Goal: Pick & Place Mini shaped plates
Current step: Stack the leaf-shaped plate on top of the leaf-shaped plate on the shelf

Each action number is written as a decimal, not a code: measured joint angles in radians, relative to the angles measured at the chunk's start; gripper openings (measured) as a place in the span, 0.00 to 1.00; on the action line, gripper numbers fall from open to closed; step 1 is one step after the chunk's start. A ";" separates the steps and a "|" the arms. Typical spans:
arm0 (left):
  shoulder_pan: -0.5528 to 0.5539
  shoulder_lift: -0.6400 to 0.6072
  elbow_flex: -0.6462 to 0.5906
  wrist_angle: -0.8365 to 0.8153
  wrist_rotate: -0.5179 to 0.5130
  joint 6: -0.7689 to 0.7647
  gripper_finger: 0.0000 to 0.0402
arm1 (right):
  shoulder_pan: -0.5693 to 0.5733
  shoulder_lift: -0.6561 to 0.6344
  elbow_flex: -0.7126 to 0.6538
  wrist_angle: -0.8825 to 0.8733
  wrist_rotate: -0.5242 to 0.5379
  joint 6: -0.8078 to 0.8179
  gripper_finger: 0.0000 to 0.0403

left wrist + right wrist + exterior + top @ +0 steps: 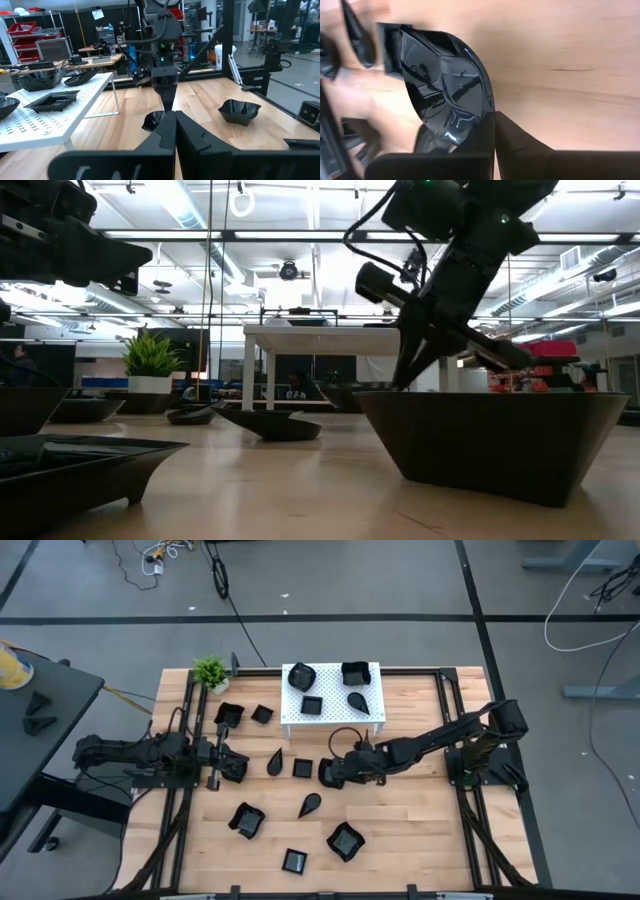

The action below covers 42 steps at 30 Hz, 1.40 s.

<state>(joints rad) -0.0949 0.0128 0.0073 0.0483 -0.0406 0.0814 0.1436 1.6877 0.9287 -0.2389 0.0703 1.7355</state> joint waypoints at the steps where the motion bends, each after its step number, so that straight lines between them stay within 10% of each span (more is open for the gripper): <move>1: 0.000 0.000 0.000 0.000 0.000 0.000 0.01 | 0.000 -0.006 0.000 0.009 0.000 0.000 0.01; 42: 0.000 0.000 0.000 0.000 0.000 0.000 0.01 | -0.542 -0.055 0.522 -0.014 -0.294 -0.436 0.01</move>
<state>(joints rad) -0.0949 0.0128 0.0072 0.0479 -0.0406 0.0814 -0.3987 1.6325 1.4506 -0.2533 -0.2234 1.2996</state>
